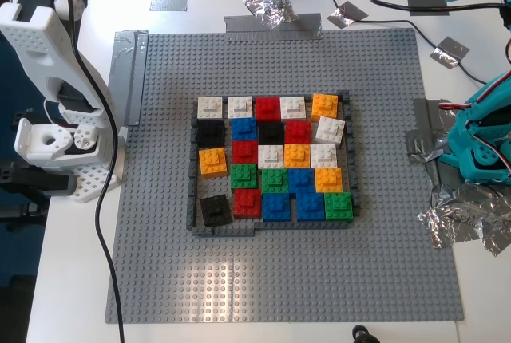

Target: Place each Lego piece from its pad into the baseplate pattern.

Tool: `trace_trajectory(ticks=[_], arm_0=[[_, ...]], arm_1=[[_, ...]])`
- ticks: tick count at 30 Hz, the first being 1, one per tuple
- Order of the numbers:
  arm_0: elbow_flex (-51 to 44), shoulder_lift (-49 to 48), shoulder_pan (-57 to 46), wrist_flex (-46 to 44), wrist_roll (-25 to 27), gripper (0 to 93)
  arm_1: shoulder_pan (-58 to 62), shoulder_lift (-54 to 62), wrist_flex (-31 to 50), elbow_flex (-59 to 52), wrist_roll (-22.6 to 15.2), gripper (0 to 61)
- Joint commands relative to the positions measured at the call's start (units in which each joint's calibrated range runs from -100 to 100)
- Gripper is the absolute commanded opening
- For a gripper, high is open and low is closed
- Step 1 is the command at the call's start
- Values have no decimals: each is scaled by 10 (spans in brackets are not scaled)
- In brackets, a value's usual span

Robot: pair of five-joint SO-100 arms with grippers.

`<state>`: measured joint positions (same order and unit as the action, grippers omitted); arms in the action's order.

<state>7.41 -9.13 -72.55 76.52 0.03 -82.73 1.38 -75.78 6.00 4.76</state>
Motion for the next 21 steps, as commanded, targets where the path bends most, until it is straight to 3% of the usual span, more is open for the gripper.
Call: trace_trajectory(ticks=[1, 8, 21], arm_0=[[-19, -2, 0, 4, -3, 187], [-18, -2, 1, 4, -3, 90], [-12, -2, 2, 5, -3, 87]], arm_1=[[6, 6, -5, 53, 0, 2], [1, -10, -14, 76, 0, 2], [1, -12, -22, 75, -2, 2]])
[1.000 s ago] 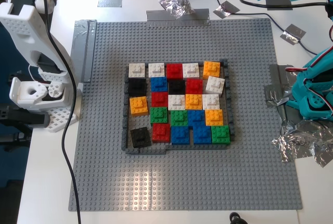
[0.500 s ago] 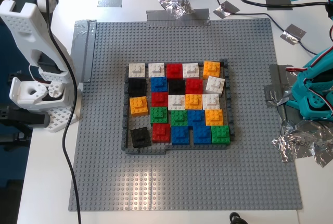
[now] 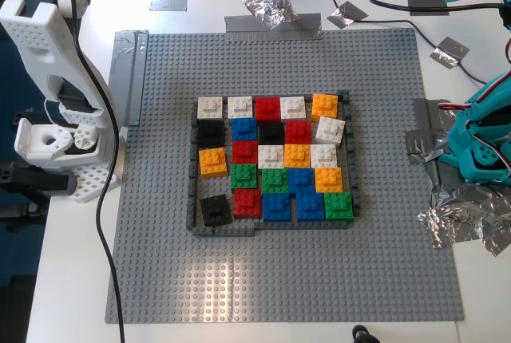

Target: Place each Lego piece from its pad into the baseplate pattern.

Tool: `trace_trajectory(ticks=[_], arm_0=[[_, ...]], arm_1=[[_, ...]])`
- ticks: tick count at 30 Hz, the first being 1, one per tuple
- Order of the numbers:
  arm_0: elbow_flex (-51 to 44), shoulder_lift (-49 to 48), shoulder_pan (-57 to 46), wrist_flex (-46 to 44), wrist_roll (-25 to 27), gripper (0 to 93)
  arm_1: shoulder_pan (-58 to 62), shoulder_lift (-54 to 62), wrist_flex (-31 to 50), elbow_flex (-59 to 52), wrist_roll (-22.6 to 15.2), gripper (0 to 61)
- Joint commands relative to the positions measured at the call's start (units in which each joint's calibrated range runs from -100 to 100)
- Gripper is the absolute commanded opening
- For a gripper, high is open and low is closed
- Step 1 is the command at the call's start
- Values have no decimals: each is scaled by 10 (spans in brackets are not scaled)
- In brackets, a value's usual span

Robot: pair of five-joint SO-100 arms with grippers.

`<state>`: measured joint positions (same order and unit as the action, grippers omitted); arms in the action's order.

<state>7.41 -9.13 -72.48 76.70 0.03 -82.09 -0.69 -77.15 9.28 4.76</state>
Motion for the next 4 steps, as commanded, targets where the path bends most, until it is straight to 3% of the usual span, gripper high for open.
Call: trace_trajectory(ticks=[1, 4], arm_0=[[-12, -2, 0, 3, -3, 87], [-11, -2, 0, 3, -3, 87]], arm_1=[[-5, 9, -10, 42, -2, 2], [-5, 9, -11, 42, -2, 2]])
